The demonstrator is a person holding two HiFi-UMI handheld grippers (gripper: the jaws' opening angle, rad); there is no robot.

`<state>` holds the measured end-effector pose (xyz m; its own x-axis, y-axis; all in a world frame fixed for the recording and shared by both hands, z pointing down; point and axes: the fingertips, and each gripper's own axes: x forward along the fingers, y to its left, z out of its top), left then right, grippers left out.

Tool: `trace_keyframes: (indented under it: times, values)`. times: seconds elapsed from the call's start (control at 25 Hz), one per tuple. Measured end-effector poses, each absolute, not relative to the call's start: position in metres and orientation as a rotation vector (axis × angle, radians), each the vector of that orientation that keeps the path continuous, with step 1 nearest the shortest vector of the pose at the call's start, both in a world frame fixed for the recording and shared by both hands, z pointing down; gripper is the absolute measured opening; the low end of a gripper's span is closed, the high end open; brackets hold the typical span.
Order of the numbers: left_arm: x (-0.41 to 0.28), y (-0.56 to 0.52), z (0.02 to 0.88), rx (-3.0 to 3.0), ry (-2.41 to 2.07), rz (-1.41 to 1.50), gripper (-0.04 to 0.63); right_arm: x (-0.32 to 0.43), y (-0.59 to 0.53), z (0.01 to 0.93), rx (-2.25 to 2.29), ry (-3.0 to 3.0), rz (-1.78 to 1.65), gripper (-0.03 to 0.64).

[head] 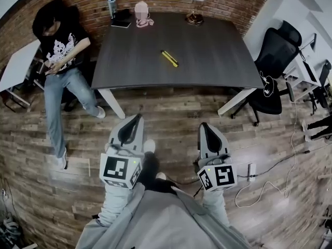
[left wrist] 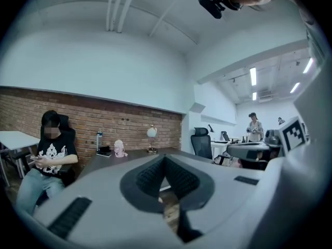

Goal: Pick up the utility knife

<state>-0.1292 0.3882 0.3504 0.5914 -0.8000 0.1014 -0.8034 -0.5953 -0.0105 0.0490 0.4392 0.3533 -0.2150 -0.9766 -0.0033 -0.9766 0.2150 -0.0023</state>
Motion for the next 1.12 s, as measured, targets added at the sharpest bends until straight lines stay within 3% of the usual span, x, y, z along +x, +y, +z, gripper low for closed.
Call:
trace_keyframes:
  times: [0.68,1.12]
  values:
    - [-0.138,0.191,0.349,2.757,-1.364,0.117,0.020,0.050,0.249,0.352,-2.015,2.443,-0.025,0.018]
    - [-0.136,0.126,0.354,2.779,-1.284,0.126,0.020,0.048,0.195,0.357,-2.109,2.392,-0.063,0.018]
